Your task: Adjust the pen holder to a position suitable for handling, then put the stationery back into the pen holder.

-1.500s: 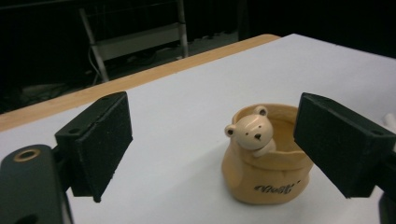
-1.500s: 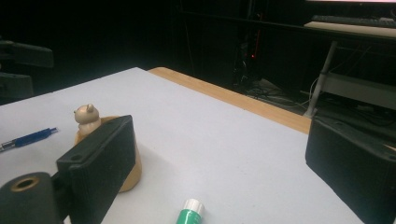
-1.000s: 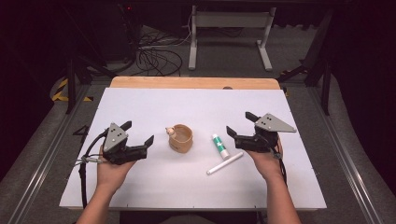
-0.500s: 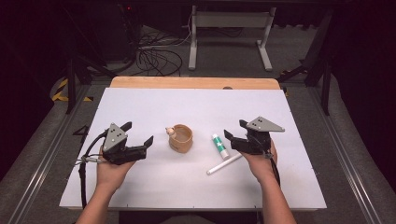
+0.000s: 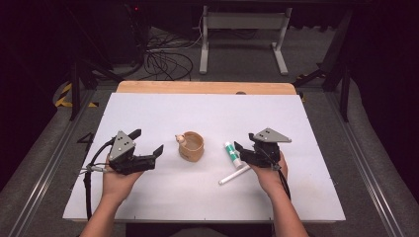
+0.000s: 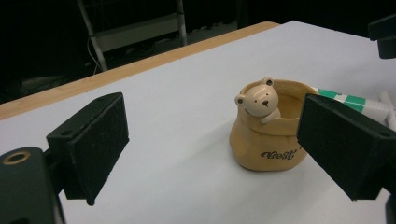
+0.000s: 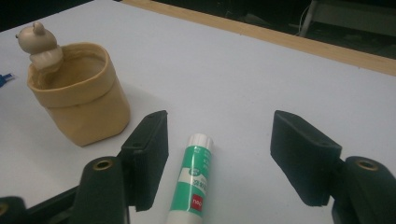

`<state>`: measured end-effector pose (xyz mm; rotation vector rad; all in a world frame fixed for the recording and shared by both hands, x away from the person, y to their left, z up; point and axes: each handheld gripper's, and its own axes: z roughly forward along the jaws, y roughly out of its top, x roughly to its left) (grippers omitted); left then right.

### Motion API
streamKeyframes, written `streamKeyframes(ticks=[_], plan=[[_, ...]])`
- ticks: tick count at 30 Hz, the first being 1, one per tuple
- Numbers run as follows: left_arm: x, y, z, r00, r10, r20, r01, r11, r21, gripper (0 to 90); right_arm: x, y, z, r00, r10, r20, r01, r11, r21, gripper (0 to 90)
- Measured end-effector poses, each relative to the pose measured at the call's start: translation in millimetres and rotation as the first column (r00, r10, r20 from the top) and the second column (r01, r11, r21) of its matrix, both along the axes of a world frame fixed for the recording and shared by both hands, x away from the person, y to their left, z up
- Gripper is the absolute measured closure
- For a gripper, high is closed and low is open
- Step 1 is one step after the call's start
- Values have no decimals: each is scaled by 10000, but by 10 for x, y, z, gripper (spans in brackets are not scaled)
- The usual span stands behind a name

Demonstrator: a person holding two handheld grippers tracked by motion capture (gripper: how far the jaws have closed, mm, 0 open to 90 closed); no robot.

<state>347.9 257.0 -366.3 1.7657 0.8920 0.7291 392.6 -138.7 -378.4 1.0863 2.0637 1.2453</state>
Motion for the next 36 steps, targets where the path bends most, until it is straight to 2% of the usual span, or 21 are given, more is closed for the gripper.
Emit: streamKeyframes(ticks=[11, 36], plan=[[-2, -7, 1, 10000, -92, -14, 92, 10000, -18, 98, -14, 54, -68, 9996, 24, -270, -31, 9997, -244, 389], [-15, 4, -5, 10000, -94, -11, 94, 10000, -8, 98, -17, 100, -139, 9979, -17, -653, -10, 9991, -419, 390]])
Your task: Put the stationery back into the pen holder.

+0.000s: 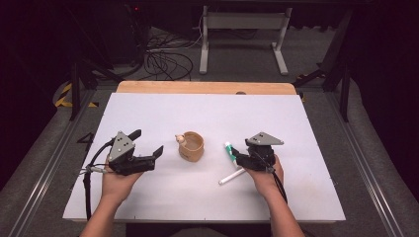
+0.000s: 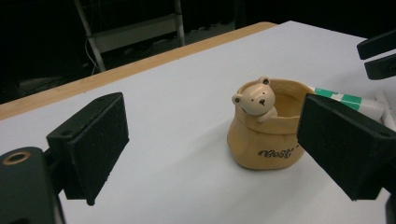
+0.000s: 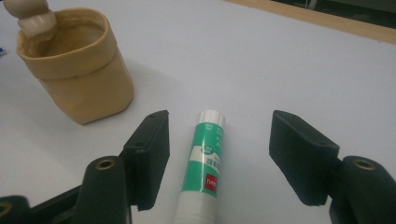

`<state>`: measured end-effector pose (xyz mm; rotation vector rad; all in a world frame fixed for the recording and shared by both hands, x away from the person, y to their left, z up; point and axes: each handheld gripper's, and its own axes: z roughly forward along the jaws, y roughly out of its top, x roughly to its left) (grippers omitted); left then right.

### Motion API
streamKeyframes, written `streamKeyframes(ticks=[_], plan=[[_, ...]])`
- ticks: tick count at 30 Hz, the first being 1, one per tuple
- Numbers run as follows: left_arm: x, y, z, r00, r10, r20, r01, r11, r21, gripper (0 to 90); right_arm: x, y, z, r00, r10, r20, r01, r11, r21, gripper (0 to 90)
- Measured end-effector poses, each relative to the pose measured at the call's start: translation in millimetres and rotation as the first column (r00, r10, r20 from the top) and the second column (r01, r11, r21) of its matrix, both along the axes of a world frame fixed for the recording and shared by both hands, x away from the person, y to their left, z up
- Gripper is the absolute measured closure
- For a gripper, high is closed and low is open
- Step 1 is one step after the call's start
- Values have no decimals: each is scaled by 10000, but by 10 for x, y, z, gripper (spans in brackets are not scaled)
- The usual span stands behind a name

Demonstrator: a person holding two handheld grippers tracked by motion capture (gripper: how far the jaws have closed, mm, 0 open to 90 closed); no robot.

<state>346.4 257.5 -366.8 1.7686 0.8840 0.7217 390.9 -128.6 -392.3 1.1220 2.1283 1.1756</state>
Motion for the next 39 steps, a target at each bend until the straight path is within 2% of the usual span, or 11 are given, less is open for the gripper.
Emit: streamKeyframes(ticks=[14, 26, 39], plan=[[-1, -9, -4, 10000, -52, -36, 52, 10000, 8, 98, 26, 28, -117, 9969, -182, -767, 160, 9994, -302, 396], [2, -11, -6, 10000, -77, -25, 77, 10000, 29, 98, 46, 108, -248, 9861, -59, -1658, -93, 9958, -907, 394], [-4, -6, 5, 10000, -97, -1, 97, 9999, -104, 96, 41, 153, -319, 9818, -121, -1897, -157, 9894, -1441, 389]])
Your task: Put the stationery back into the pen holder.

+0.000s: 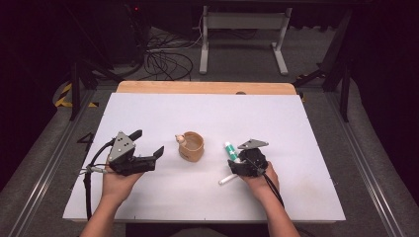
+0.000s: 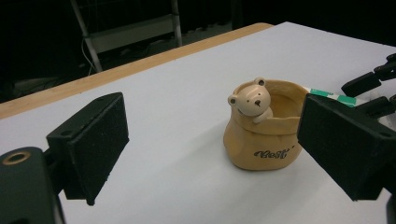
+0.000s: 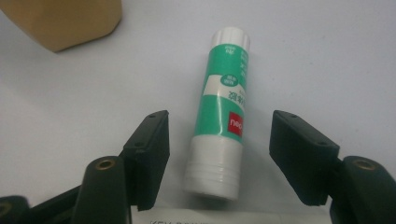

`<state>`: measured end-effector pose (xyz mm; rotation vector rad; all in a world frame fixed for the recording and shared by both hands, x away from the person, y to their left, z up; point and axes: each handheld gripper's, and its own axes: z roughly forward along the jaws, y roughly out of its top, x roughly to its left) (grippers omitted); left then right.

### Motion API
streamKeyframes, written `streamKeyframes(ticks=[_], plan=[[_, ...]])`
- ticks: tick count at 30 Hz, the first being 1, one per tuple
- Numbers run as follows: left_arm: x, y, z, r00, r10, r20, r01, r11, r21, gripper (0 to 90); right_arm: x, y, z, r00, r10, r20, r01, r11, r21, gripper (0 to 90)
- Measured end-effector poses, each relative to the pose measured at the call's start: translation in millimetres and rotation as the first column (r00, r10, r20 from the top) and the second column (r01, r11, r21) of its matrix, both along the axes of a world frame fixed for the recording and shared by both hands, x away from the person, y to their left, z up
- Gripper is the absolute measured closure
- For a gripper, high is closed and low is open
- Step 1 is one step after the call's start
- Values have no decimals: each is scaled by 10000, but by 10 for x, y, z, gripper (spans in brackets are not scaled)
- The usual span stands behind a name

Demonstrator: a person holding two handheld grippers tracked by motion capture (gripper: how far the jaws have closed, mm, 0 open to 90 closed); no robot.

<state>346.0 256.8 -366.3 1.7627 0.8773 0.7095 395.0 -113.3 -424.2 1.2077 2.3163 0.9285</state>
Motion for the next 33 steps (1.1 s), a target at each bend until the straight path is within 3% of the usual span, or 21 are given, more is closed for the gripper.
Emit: streamKeyframes(ticks=[5, 33], plan=[[4, 4, -5, 10000, -8, -26, 8, 10000, -3, 96, -6, 26, -33, 10000, -10, -79, 7, 9996, -268, 389], [9, 2, -16, 10000, -4, -69, 4, 10000, -23, 98, -42, -17, -56, 9996, -172, -206, 171, 9998, -40, 404]])
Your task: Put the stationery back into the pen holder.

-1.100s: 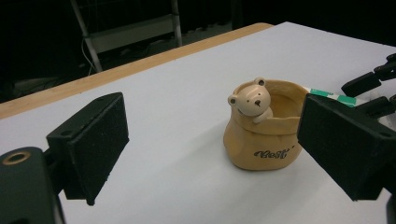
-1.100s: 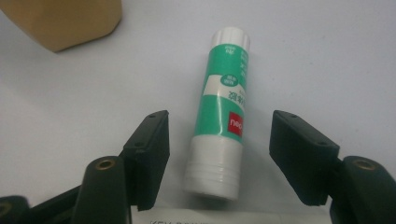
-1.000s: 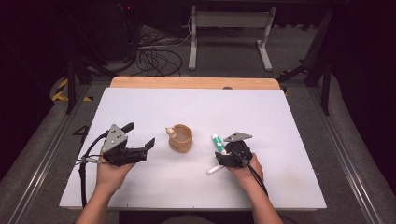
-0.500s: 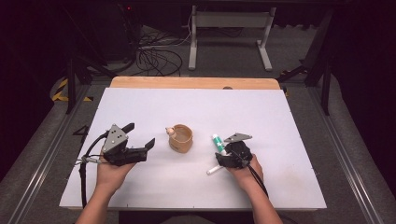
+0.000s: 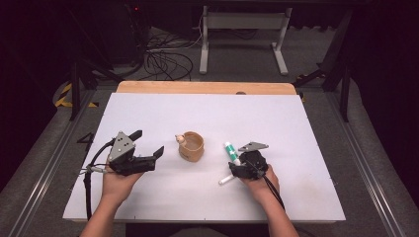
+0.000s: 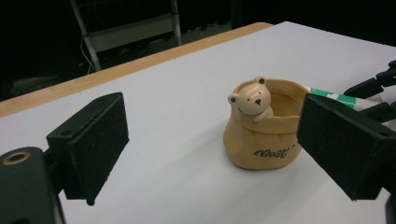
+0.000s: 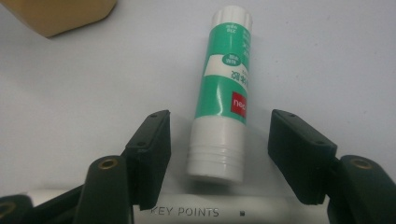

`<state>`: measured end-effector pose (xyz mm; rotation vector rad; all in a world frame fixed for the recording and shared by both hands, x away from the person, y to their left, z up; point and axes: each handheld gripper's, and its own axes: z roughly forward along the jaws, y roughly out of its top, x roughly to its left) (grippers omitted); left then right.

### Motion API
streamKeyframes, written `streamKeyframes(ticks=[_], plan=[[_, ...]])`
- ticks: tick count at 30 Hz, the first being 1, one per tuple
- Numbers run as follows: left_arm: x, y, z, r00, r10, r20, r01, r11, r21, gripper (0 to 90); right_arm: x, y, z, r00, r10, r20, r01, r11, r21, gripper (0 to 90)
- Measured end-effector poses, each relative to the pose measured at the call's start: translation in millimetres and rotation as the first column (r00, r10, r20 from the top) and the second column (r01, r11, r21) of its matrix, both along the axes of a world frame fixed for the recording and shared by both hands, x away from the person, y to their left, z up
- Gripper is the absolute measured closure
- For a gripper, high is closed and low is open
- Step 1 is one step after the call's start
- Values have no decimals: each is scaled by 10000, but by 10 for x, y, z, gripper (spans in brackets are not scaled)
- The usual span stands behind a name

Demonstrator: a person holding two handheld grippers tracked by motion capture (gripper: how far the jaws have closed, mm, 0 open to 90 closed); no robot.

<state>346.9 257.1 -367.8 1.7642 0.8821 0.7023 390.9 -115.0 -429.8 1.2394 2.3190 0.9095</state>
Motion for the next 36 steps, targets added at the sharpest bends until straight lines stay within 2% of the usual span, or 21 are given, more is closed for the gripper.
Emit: streamKeyframes(ticks=[6, 26, 36], plan=[[7, -7, -8, 10000, -60, -34, 60, 10000, 50, 98, -5, 6, -2, 10000, -23, 40, 23, 10000, -38, 416], [11, -41, -10, 9999, -146, -25, 146, 9999, 81, 100, -3, 6, -6, 9996, -154, 236, 151, 9998, 140, 615], [1, -84, -6, 9997, -258, -12, 258, 9996, 122, 101, -1, 22, -7, 9990, -208, 383, 203, 9997, 139, 654]])
